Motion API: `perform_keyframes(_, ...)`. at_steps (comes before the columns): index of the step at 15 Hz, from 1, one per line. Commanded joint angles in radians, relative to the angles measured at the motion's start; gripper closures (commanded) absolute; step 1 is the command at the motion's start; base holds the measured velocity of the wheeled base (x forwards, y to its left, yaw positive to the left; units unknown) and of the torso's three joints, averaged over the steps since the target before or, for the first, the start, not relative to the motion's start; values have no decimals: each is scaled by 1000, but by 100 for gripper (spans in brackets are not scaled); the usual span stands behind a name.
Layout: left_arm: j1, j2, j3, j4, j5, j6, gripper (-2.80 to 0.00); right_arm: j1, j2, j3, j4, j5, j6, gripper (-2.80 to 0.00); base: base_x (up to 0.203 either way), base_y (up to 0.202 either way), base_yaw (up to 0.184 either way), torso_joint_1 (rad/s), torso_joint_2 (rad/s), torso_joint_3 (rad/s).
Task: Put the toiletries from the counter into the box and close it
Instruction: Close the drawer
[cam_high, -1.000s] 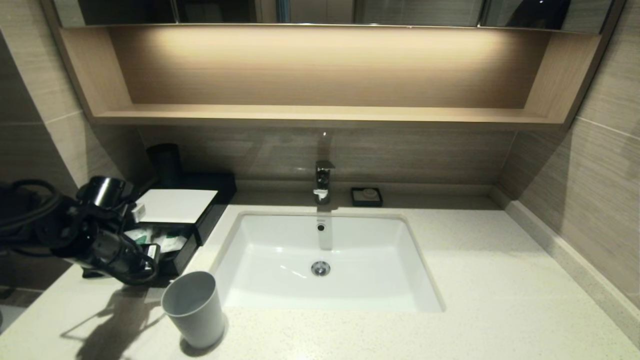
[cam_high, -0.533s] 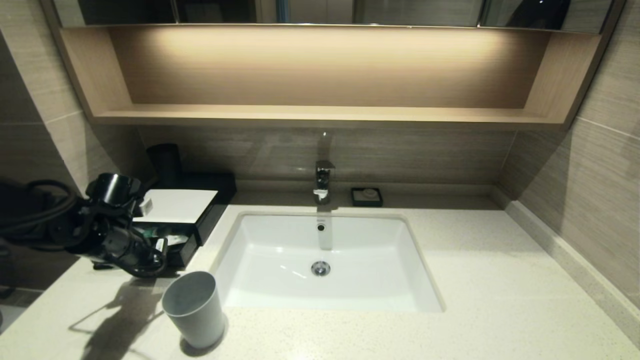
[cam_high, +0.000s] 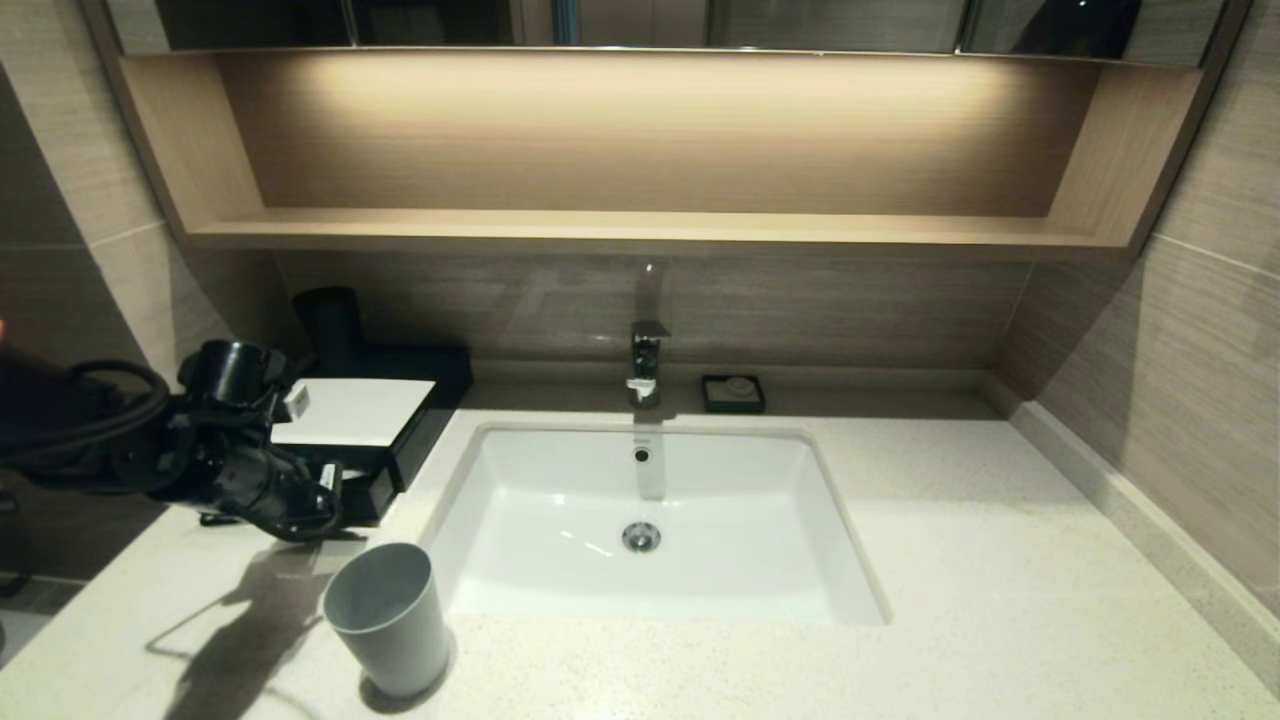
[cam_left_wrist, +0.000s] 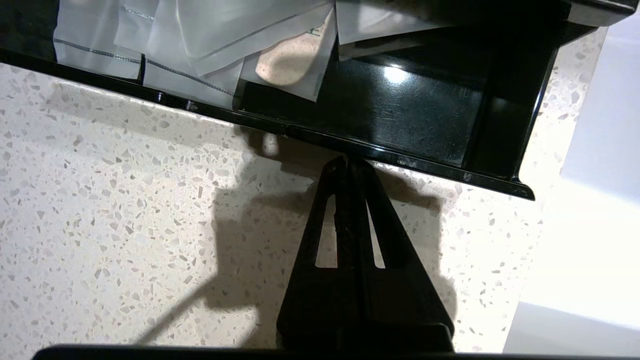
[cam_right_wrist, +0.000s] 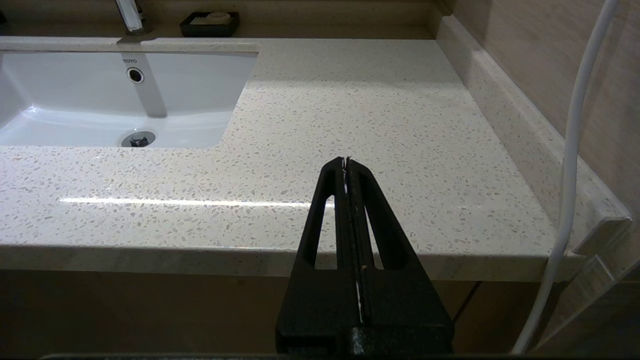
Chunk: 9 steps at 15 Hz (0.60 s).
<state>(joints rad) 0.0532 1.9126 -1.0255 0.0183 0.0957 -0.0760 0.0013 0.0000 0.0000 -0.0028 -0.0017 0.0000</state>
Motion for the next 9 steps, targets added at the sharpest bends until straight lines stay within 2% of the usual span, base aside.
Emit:
perform_keyframes(1,0,9,-1,-5,1,-1,0,0,0,2,0,0,0,0,0,0,0,0,0,0)
perform_keyframes(9,0,28,-8,-52,2,-7,0,0,0,1,0,0,0,0,0,0,0,0,0,0)
